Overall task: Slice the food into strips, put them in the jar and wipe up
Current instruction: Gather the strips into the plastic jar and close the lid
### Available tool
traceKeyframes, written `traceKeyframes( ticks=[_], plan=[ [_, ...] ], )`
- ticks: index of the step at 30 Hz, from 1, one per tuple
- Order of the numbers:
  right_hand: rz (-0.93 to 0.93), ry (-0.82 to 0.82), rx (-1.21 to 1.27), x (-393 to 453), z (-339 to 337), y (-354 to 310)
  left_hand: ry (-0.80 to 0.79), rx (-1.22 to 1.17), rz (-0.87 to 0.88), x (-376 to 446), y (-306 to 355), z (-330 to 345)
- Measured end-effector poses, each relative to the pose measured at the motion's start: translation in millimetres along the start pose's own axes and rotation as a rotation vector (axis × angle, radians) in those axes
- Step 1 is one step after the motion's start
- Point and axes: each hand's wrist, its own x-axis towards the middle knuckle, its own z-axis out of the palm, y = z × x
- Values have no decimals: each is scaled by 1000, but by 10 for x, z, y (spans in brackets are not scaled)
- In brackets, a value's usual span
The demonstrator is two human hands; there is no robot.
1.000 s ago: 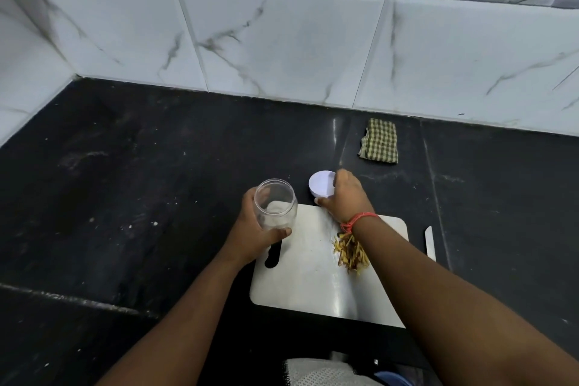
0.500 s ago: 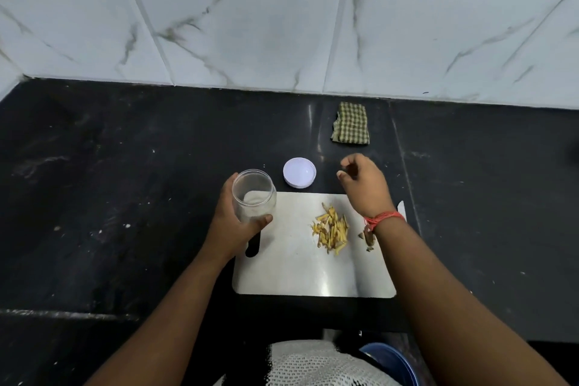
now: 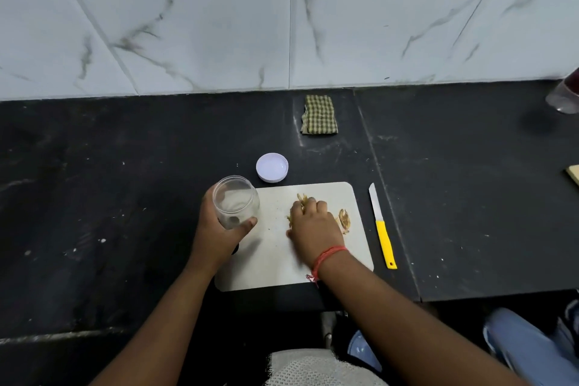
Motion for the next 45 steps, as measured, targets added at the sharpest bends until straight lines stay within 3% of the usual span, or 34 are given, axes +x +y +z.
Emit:
traceKeyframes(
  ticks=[8, 15, 21, 29, 38, 40, 45],
  plan=[
    [51, -15, 90, -80, -33, 88, -31, -8, -17, -38, -16, 9],
    [-31, 11, 191, -47, -60, 22, -49, 12, -14, -24, -35, -3],
    [-99, -48, 125, 42, -20, 128, -51, 45, -6, -13, -64, -3],
    [-235, 60, 126, 98, 51, 125, -51, 96, -4, 4, -103, -11],
    [-262, 27, 71, 332, -124, 111, -60, 118, -22, 9, -103, -20],
    [-208, -3, 158, 374, -170, 158, -62, 120, -33, 13, -108, -22],
    [-29, -11, 641, 391, -159, 246, -63, 121, -55, 7, -106, -14]
  ],
)
